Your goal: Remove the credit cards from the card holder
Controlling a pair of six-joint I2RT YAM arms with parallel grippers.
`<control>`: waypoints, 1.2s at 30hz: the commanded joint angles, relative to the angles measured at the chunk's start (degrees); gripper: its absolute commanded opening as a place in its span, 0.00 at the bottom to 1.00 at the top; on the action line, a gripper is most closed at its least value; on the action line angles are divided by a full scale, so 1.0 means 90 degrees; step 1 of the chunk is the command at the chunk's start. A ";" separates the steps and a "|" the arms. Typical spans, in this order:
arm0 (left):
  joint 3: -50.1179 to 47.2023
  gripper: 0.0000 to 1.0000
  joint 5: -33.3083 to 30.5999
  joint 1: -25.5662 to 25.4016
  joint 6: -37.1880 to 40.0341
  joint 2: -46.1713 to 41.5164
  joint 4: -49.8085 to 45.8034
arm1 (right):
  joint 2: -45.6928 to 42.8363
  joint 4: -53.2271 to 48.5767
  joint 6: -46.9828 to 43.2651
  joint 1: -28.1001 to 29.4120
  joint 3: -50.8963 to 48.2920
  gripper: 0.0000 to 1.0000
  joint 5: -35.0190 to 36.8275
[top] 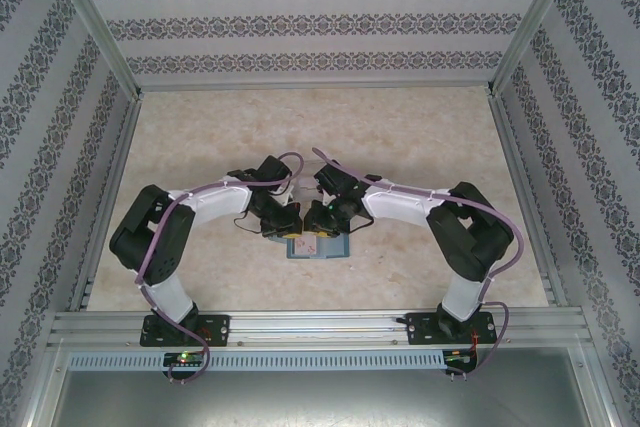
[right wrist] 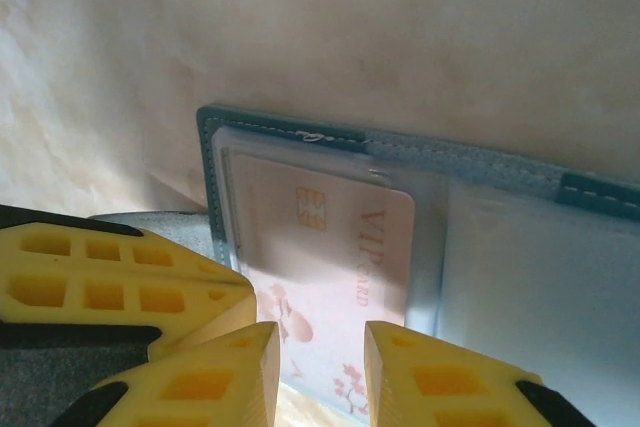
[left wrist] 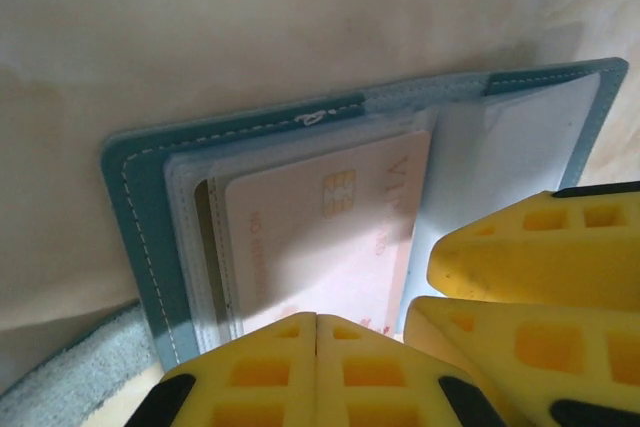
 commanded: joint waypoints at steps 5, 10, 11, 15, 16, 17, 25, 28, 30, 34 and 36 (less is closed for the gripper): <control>-0.0014 0.00 -0.0155 -0.0107 0.0031 0.0164 -0.0032 | 0.0203 0.0186 0.0064 -0.0048 -0.0141 0.30 -0.0150; -0.0050 0.00 -0.0217 -0.0114 0.0046 0.0235 -0.0065 | 0.0261 0.0127 0.0028 -0.0045 -0.0146 0.30 -0.0117; -0.0059 0.00 -0.0220 -0.0110 0.0051 0.0253 -0.0059 | 0.0282 0.0126 0.0023 -0.0041 -0.0136 0.30 -0.0111; -0.0096 0.00 -0.0238 -0.0112 0.0057 0.0285 -0.0065 | 0.0341 0.0104 -0.0015 -0.0035 -0.0116 0.30 -0.0089; -0.0083 0.00 -0.0252 -0.0107 0.0067 0.0287 -0.0090 | 0.0334 0.0048 -0.0031 -0.0032 -0.0105 0.29 -0.0043; -0.0086 0.00 -0.0278 -0.0108 0.0078 0.0296 -0.0106 | 0.0327 -0.0035 -0.0054 -0.0027 -0.0087 0.30 0.0049; -0.0087 0.00 -0.0334 -0.0107 0.0115 0.0290 -0.0203 | 0.0157 -0.0573 -0.0225 -0.0024 0.0040 0.29 0.0473; -0.0080 0.00 -0.0328 -0.0112 0.0107 0.0277 -0.0213 | 0.0082 -0.0626 -0.0245 -0.0011 0.0055 0.29 0.0517; -0.0077 0.00 -0.0336 -0.0110 0.0105 0.0266 -0.0213 | 0.0032 -0.0625 -0.0248 0.0004 0.0071 0.29 0.0533; -0.0076 0.00 -0.0354 -0.0112 0.0105 0.0277 -0.0223 | -0.0038 -0.0637 -0.0236 -0.0001 0.0100 0.29 0.0527; -0.0070 0.00 -0.0351 -0.0112 0.0112 0.0277 -0.0223 | -0.0073 -0.0552 -0.0199 -0.0001 0.0080 0.29 0.0459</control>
